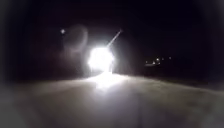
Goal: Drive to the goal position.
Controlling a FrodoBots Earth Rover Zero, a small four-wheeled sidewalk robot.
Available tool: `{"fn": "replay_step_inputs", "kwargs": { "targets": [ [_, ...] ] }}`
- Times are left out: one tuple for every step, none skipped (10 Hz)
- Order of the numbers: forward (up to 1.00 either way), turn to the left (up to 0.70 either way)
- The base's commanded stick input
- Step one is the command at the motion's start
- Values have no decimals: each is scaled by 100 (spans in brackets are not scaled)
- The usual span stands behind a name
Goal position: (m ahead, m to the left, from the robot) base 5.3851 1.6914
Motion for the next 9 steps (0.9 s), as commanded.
{"fn": "replay_step_inputs", "kwargs": {
  "targets": [
    [100,0],
    [100,0],
    [100,0],
    [100,0],
    [100,12],
    [100,16],
    [100,8],
    [100,20],
    [100,10]
  ]
}}
